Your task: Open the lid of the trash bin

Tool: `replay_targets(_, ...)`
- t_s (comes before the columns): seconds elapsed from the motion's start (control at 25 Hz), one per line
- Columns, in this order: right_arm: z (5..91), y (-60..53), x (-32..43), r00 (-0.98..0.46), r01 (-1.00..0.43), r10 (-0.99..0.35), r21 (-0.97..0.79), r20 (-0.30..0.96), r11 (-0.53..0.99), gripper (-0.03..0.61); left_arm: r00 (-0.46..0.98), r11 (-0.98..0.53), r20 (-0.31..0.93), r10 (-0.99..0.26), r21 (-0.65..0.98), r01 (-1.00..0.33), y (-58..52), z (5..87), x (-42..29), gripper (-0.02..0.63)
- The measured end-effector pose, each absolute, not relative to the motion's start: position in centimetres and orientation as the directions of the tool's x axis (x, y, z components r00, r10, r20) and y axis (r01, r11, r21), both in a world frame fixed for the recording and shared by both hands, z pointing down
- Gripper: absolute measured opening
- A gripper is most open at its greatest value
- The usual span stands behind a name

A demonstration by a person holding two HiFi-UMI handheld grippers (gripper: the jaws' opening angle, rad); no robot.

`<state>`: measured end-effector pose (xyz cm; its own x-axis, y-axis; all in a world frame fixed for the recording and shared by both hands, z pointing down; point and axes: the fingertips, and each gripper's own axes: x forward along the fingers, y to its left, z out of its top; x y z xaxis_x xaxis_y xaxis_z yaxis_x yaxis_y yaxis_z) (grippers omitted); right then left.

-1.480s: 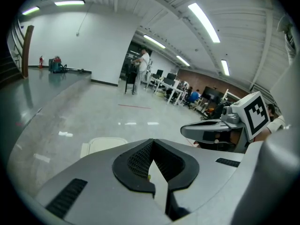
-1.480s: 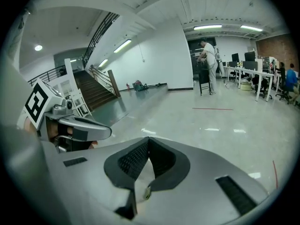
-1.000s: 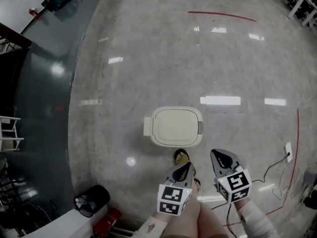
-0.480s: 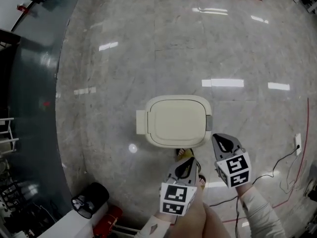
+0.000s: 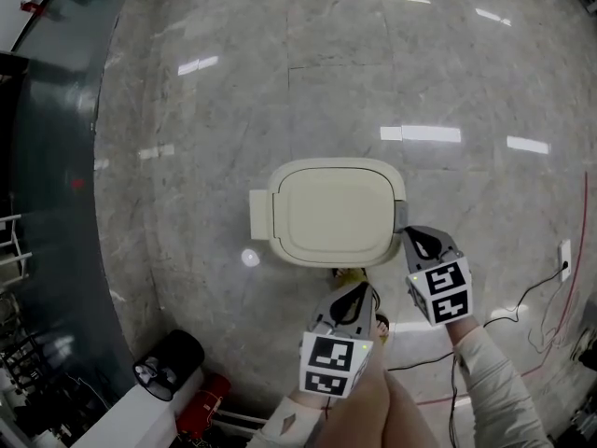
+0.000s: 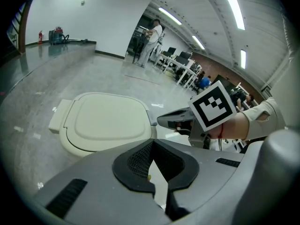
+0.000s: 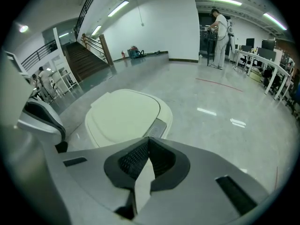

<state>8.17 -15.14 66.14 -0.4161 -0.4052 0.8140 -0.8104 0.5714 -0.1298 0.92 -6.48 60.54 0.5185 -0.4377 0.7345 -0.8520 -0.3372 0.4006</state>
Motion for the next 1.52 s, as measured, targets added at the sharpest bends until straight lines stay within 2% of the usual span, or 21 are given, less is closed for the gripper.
replay_targets(0.84, 67.8, -15.1, 8.6, -0.400, -0.827, -0.379, -0.150, 0.835, 0.542, 0.005, 0.521, -0.332, 0.759, -0.390, 0.412, -0.848, -3.1, 61.4, 1.7, 0.002)
replay_targets(1.52, 67.8, -15.3, 8.4, -0.375, -0.830, -0.392, -0.116, 0.840, 0.545, 0.005, 0.510, -0.318, 0.761, -0.400, 0.407, -0.856, -2.9, 61.0, 1.1, 0.002)
